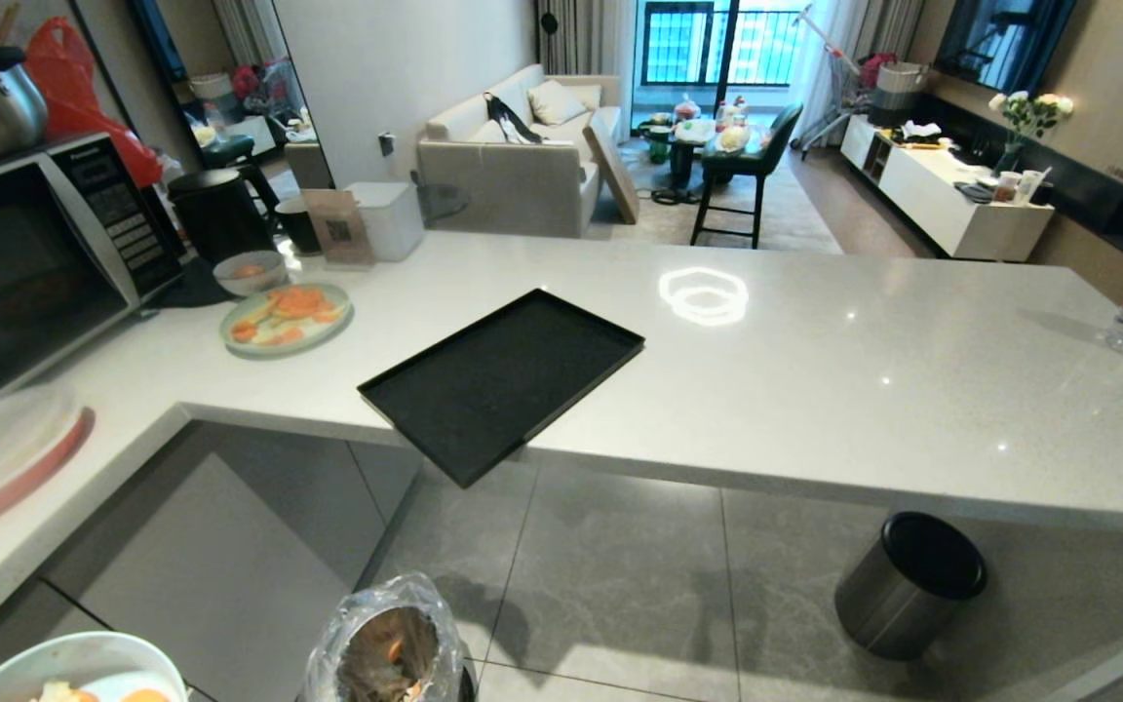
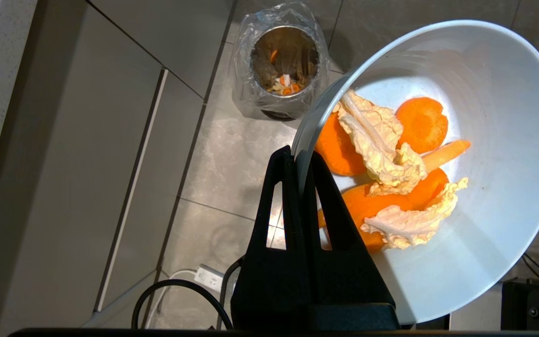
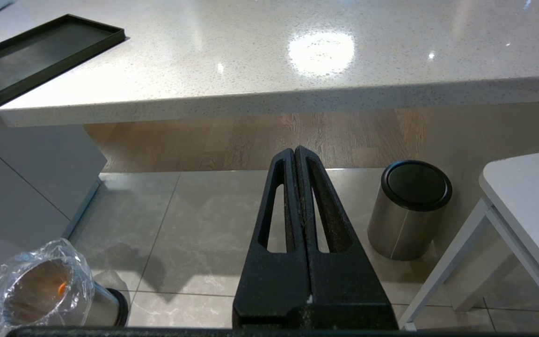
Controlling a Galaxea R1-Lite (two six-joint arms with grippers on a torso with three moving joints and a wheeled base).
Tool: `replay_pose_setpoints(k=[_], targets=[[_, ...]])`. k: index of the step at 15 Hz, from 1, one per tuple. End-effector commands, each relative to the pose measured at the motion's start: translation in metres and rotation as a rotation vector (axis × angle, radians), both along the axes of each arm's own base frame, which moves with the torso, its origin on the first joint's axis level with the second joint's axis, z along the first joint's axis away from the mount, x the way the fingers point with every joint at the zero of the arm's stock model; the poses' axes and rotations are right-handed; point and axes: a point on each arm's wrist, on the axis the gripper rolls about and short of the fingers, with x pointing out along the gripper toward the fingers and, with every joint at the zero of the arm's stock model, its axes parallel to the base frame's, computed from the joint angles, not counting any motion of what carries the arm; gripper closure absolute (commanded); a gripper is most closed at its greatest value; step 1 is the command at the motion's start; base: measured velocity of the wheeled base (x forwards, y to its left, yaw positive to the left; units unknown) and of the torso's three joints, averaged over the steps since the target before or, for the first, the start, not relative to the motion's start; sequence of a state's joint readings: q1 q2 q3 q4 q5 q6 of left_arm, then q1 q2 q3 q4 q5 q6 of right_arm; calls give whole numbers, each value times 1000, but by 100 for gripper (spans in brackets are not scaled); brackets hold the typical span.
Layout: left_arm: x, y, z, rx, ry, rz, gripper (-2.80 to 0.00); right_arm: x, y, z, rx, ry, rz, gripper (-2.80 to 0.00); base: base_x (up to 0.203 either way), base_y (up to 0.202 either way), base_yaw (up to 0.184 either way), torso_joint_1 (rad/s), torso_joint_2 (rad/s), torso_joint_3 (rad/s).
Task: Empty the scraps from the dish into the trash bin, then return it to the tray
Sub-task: Move the bowl over the trash can
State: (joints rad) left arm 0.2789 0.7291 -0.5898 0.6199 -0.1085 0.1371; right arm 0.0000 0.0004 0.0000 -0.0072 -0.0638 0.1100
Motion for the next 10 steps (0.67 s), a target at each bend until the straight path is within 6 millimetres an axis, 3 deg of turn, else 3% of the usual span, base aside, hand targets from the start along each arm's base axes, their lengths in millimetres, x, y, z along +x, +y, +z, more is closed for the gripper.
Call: replay_pose_setpoints(k=[1,10], targets=[[0,0,-1,-3,10,2,0,0,0,0,0,0,-1,0,0,0,0,0,0,0],[-3,-1,-2,-1,33,-2,0,0,0,0,2,1,-1,0,0,0,0,-9,21,14]])
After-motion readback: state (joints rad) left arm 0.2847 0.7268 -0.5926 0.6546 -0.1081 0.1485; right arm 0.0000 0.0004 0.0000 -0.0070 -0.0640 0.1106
